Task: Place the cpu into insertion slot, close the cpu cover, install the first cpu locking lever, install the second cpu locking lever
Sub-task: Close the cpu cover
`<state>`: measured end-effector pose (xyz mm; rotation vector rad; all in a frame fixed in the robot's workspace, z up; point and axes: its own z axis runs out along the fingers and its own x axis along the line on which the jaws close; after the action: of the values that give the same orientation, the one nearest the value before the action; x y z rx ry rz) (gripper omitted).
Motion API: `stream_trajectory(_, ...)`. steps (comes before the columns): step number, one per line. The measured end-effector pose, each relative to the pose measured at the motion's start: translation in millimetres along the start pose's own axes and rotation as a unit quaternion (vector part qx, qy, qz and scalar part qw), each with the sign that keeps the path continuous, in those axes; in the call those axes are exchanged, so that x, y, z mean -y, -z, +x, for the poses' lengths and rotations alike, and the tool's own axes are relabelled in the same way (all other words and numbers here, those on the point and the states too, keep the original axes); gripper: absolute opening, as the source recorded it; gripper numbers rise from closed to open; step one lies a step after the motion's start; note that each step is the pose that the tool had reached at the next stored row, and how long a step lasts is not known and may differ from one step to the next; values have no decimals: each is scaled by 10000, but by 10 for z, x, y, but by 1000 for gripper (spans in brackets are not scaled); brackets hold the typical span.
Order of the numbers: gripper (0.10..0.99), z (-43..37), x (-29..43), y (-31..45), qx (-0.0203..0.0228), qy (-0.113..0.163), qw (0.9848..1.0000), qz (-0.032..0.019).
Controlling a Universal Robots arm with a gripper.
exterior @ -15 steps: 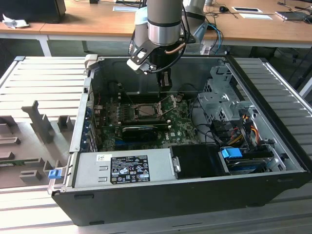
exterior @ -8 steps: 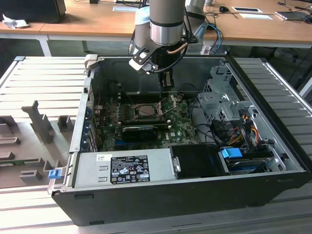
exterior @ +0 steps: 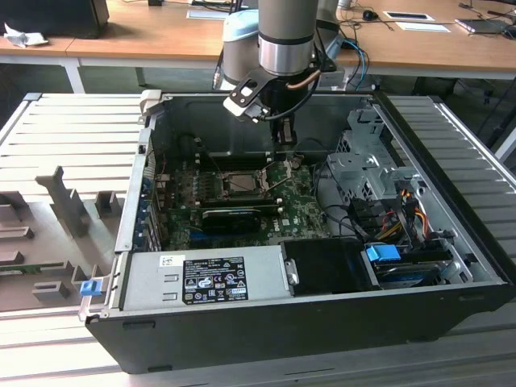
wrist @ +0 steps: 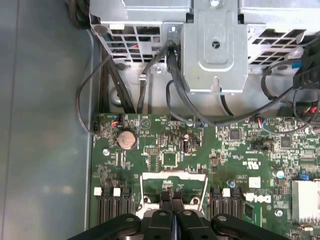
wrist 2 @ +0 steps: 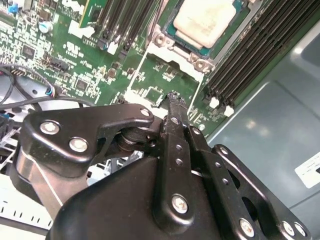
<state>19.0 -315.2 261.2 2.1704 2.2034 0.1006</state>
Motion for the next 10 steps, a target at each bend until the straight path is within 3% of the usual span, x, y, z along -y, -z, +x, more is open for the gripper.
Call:
stream_trajectory(7,106,-2,-66,-9,0,0,10000,3)
stream_trajectory(10,106,-2,-79,-40,23,1,10000,3)
